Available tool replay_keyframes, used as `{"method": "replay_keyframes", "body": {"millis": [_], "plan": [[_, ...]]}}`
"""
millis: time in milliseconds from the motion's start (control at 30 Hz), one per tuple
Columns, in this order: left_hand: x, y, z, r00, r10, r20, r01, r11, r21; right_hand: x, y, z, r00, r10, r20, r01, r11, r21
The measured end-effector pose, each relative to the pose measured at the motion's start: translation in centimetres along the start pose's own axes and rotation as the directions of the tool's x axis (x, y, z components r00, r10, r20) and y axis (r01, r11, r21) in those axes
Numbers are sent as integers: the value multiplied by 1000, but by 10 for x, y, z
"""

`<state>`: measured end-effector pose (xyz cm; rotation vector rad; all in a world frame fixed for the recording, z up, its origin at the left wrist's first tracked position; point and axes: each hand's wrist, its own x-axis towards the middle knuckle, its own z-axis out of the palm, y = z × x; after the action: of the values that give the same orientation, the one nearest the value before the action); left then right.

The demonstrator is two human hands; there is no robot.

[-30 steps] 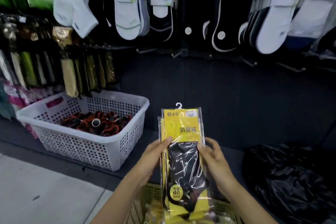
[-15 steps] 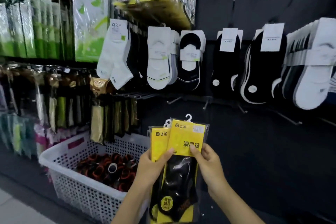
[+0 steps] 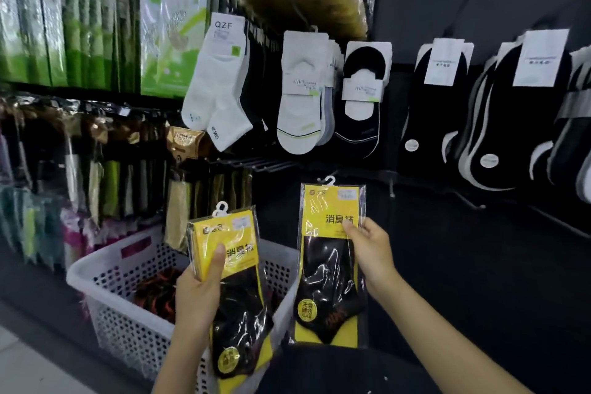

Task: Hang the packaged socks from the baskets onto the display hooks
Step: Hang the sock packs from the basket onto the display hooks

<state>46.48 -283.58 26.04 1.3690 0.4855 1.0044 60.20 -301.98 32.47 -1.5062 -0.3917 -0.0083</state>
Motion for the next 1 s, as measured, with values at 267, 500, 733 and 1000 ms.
{"method": "replay_keyframes", "body": {"millis": [267,500,733,1000], "plan": [[11,-13,2,999,-47,10,48,995,-84,36,21,17,998,44,-52,-47,997,-55],[7,-14,8,997,-71,15,72,995,-66,66,37,15,947,298,-118,-278,947,161],[1,-7,9,993,-104,56,108,992,-64,57,55,-8,889,234,-394,-248,969,14],[-24,12,27,978,-121,170,130,991,-41,-32,25,17,984,97,151,-103,994,34]]}}
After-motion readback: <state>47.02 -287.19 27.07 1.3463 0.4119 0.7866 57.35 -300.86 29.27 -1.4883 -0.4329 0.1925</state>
